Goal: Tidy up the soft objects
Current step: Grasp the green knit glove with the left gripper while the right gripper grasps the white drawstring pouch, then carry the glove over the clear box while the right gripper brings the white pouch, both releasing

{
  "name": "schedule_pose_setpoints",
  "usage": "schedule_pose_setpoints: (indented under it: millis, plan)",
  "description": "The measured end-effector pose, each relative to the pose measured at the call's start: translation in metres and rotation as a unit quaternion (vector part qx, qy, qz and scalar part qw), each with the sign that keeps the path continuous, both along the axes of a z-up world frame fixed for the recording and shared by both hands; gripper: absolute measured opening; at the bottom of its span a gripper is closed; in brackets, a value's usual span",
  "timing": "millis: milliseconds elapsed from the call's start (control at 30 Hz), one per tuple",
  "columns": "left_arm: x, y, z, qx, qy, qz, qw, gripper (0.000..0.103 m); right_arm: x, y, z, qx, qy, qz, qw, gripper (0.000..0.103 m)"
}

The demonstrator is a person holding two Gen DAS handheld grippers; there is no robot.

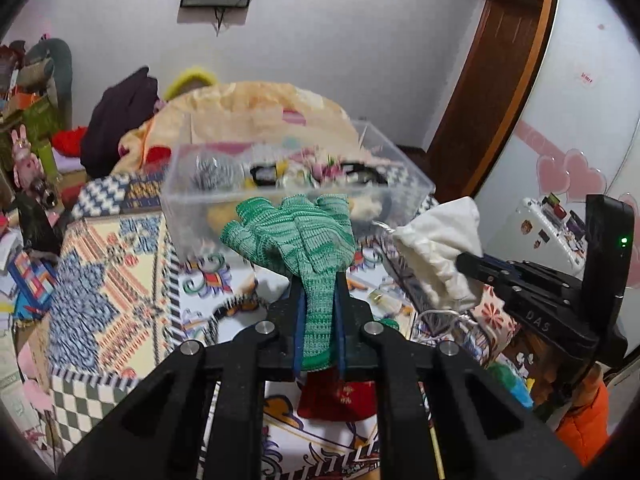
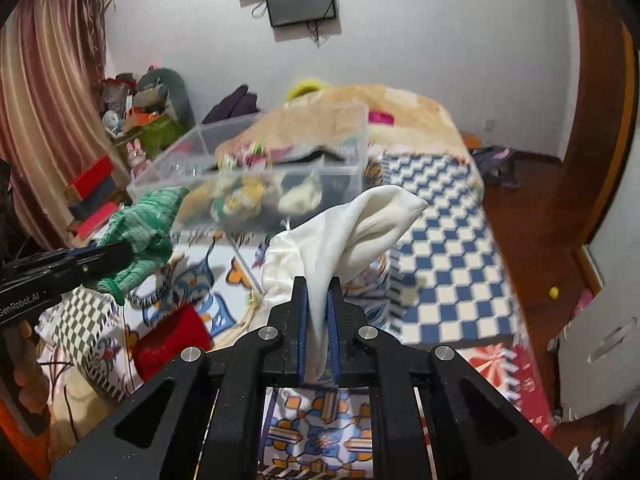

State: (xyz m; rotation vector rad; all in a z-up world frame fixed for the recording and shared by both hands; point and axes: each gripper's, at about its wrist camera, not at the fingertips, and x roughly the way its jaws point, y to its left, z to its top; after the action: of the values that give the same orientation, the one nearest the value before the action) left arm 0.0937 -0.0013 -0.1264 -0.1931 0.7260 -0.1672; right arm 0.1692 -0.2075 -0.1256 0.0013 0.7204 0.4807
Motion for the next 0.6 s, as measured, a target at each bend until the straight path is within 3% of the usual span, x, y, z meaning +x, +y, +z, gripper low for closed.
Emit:
schedule_pose_setpoints:
  millis: [333,600]
  plan:
    - [0.015,0.008,0.047,0.016,-0.069,0.017,0.9973,0.012,0.008,-0.004,0.048,0.028,-0.078,-0.013,0.996,0.008]
    - [0.045,0.021,0.065,0.025,-0.097,0.038,0.9942,0.012,0.024,0.009,0.062,0.042,-0.12,-0.019,0.992,0.008]
